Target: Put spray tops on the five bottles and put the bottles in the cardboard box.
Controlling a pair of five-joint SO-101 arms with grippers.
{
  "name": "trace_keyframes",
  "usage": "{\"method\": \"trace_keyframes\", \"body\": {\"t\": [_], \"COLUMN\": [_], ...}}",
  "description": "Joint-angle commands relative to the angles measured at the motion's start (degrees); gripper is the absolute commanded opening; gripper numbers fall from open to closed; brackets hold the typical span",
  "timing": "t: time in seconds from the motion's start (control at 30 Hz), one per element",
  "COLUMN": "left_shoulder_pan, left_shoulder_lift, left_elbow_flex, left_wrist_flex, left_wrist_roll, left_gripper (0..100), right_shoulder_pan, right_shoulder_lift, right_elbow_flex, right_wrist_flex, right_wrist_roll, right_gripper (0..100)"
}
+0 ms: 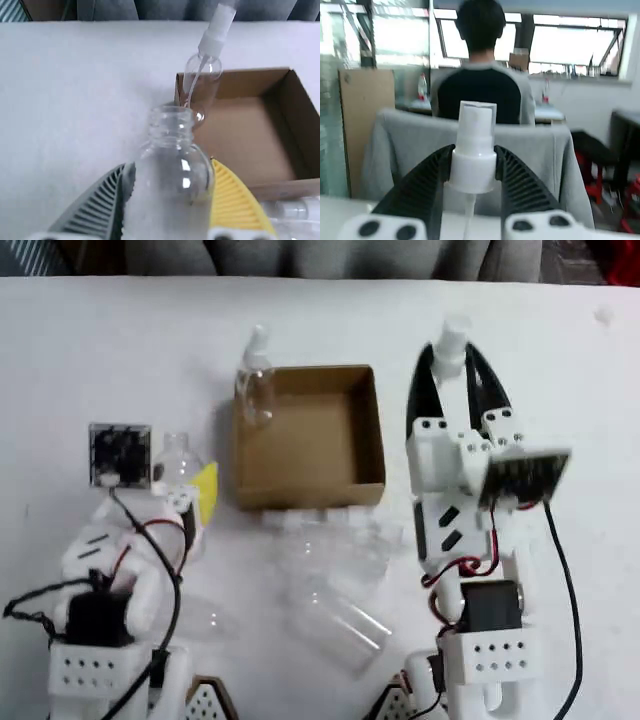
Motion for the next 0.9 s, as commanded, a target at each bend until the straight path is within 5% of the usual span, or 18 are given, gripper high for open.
{"method": "trace_keyframes", "body": {"t": [0.0, 0.2, 0.53, 0.87], "left_shoulder_pan": [0.48, 0.57, 0.75, 0.75], "left_shoulder_lift": [-8.48, -19.65, -29.76, -29.76], "left_elbow_flex": [3.34, 9.14, 13.27, 13.89], "left_wrist_flex": [-4.84, -6.24, -7.3, -22.15], "left_wrist_roll": [1.05, 1.05, 1.23, 1.49], "left_gripper": [2, 2, 2, 2], "right_shoulder_pan": [-4.44, -13.67, -23.25, -29.67], "right_shoulder_lift": [-0.75, -0.66, 4.44, 23.87], "right_elbow_flex": [-0.26, -0.88, -15.74, -48.62], "right_wrist_flex": [-8.75, -22.99, -23.34, -4.09], "right_wrist_roll": [-0.7, -5.36, -5.36, -5.36], "right_gripper": [1.7, 1.6, 1.6, 1.6]}}
